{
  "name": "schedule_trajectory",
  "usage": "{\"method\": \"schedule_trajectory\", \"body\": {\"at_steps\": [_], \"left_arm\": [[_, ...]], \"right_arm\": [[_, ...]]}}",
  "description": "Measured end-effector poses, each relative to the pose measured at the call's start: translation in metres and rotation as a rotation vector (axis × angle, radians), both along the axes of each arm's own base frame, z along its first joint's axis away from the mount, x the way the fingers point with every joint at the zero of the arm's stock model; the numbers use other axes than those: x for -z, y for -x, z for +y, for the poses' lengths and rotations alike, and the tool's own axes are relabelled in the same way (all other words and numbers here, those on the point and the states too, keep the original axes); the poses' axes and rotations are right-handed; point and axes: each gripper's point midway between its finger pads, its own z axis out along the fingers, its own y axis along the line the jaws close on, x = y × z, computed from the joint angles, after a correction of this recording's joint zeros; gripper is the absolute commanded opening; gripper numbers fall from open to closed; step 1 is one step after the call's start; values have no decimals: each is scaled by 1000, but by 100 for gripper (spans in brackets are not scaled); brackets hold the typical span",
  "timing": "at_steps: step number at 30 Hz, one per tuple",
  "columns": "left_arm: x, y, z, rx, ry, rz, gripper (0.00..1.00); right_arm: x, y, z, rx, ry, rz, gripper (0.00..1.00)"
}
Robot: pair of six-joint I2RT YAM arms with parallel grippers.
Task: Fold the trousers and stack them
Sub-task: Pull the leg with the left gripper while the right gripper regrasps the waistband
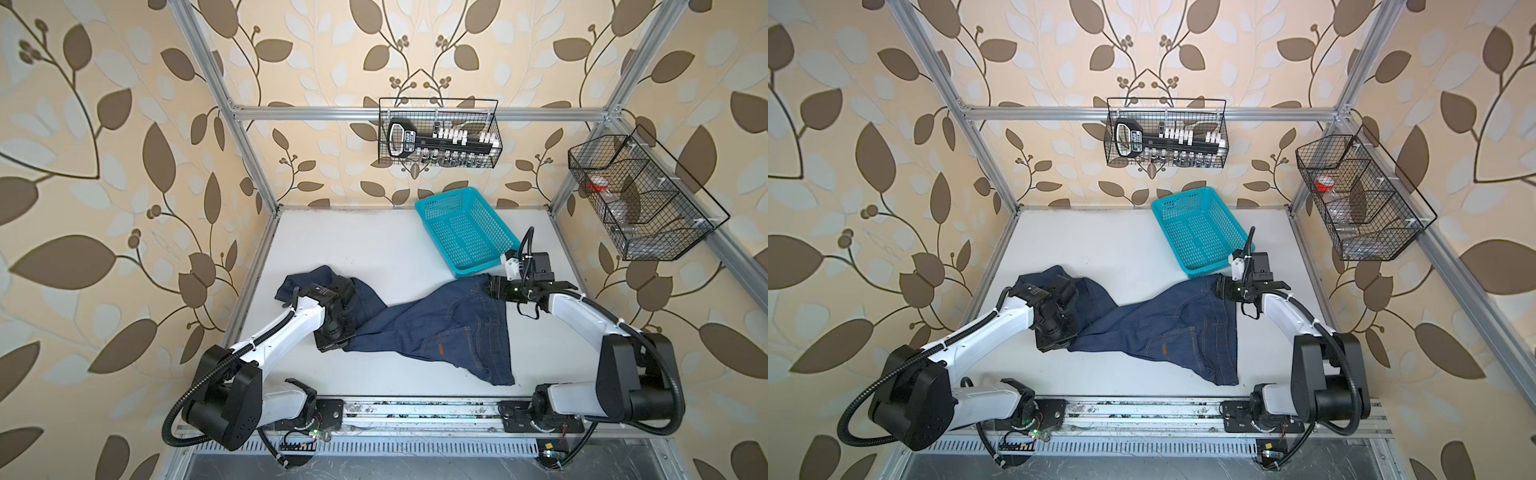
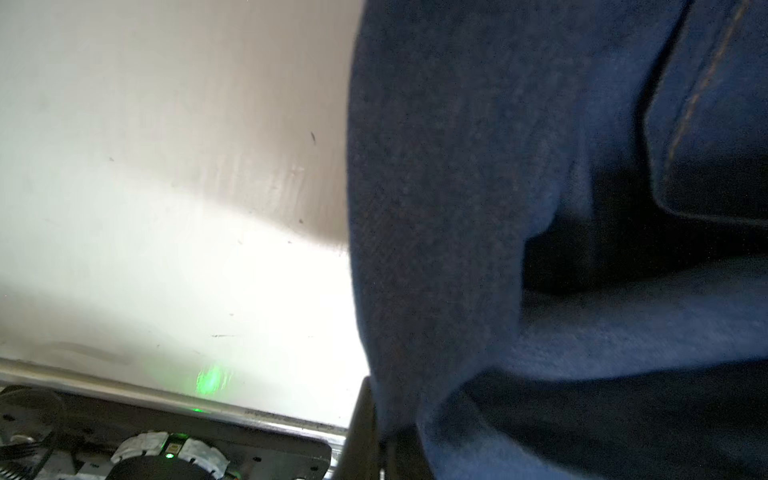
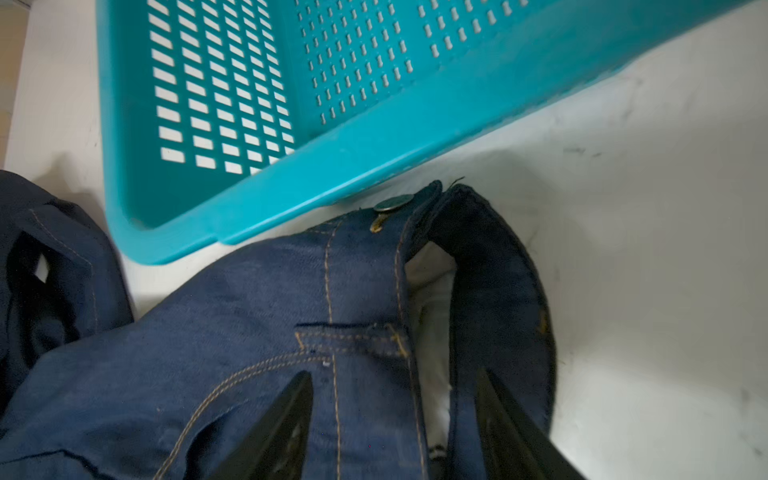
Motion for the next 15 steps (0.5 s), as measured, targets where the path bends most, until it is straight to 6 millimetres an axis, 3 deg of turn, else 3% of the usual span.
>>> {"method": "schedule_trajectory", "body": {"at_steps": [3,8,12,15], "left_arm": [[1,-1,0,0,-1,1,0],[4,-2,-1,0,-3,8,0],[5,-4,-2,0,-6,15,0],[5,-9,-3,-2,-7,15,0]], "right_arm": [[11,-3,7,-11,-40,25,58],[16,-8,20,-43,-109,26,35],[9,-8,31,-88,-138,7,10],[-3,-5,35,-112,-140,-13,5]]}}
